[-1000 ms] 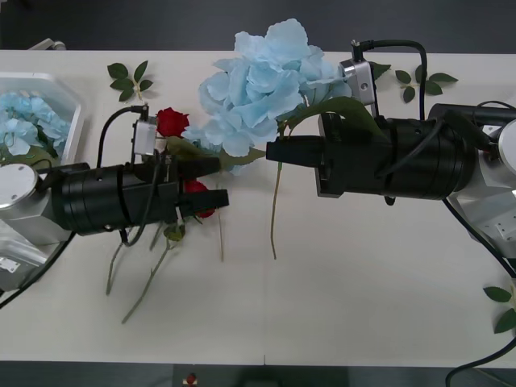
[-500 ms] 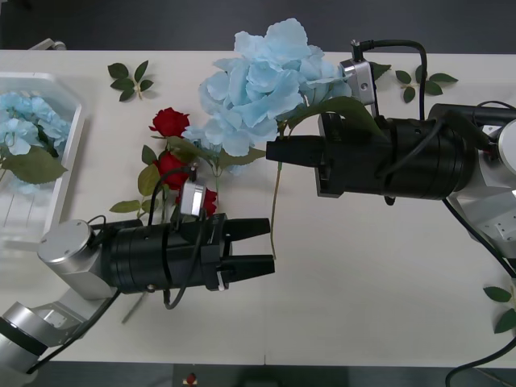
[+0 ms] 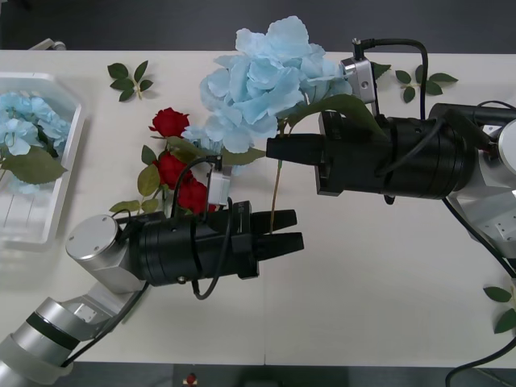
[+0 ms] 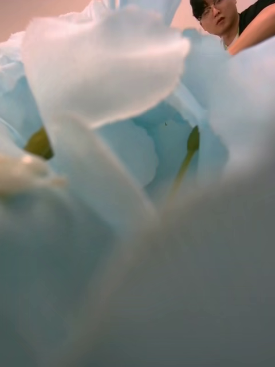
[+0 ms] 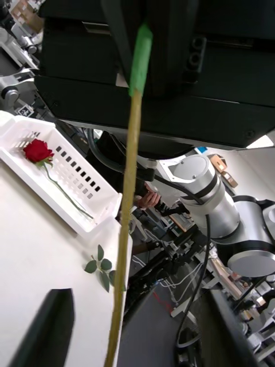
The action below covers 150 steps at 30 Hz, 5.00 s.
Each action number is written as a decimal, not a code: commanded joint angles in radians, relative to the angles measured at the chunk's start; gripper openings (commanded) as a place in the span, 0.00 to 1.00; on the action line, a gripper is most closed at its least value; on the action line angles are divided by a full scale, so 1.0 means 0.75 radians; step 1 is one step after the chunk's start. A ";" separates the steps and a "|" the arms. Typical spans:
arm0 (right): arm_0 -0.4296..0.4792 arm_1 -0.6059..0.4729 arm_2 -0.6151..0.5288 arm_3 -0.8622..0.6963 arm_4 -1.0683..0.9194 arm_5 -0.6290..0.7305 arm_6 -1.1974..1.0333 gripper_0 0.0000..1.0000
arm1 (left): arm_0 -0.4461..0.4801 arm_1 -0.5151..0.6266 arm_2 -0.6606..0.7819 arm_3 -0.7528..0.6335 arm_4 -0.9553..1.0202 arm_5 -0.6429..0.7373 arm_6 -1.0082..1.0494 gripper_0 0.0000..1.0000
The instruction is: Put the red flowers into the right box and the blue flowers into the left box
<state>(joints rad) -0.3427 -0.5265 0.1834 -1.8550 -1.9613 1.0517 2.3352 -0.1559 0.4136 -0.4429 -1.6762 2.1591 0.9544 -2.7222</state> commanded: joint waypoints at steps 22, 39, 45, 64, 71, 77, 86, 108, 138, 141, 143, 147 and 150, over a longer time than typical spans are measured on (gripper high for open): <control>-0.022 0.009 -0.001 -0.055 -0.007 -0.005 -0.072 1.00 | -0.025 0.080 0.061 -0.044 0.040 -0.078 0.023 0.00; -0.022 -0.012 -0.026 -0.055 0.034 0.003 -0.115 1.00 | -0.034 0.623 0.406 0.014 0.093 0.028 0.023 0.00; -0.022 -0.065 -0.067 -0.055 0.103 -0.001 -0.142 1.00 | -0.038 0.837 0.478 0.302 0.089 0.036 0.023 0.00; 0.081 -0.413 -0.255 -0.047 -0.269 0.226 -0.060 1.00 | -0.076 1.103 0.601 0.897 -0.062 -0.137 0.023 0.00; 0.142 -0.507 -0.343 -0.047 -0.367 0.301 -0.011 1.00 | 0.161 1.064 0.822 0.748 -0.189 -0.268 0.023 0.00; 0.224 -0.572 -0.433 -0.047 -0.443 0.334 0.034 1.00 | 0.257 1.019 0.881 0.668 -0.253 -0.350 0.023 0.00; 0.310 -0.668 -0.474 -0.028 -0.531 0.336 0.216 1.00 | 0.265 0.976 0.881 0.664 -0.324 -0.391 0.023 0.00; 0.326 -0.715 -0.474 0.011 -0.582 0.357 0.263 1.00 | 0.263 0.972 0.879 0.496 -0.357 -0.144 0.023 0.76; 0.324 -0.715 -0.474 0.011 -0.594 0.365 0.278 1.00 | -0.263 0.786 0.171 0.083 -0.954 -0.137 0.672 0.75; 0.326 -0.715 -0.474 0.011 -0.592 0.365 0.280 1.00 | -0.265 0.755 0.151 0.096 -1.026 -0.139 0.682 0.75; 0.326 -0.715 -0.474 0.011 -0.594 0.367 0.282 1.00 | -0.265 0.719 0.151 0.112 -1.095 -0.139 0.682 0.75; 0.326 -0.715 -0.476 0.011 -0.592 0.371 0.282 1.00 | -0.265 0.655 0.151 0.124 -1.224 -0.139 0.682 0.75; 0.326 -0.715 -0.474 0.011 -0.594 0.375 0.282 1.00 | -0.265 0.610 0.151 0.136 -1.290 -0.139 0.691 0.75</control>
<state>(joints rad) -0.0925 -1.0354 -0.1664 -1.8403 -2.3908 1.3239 2.5135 -0.3404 0.8925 -0.3435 -1.5705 1.2224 0.8542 -2.2424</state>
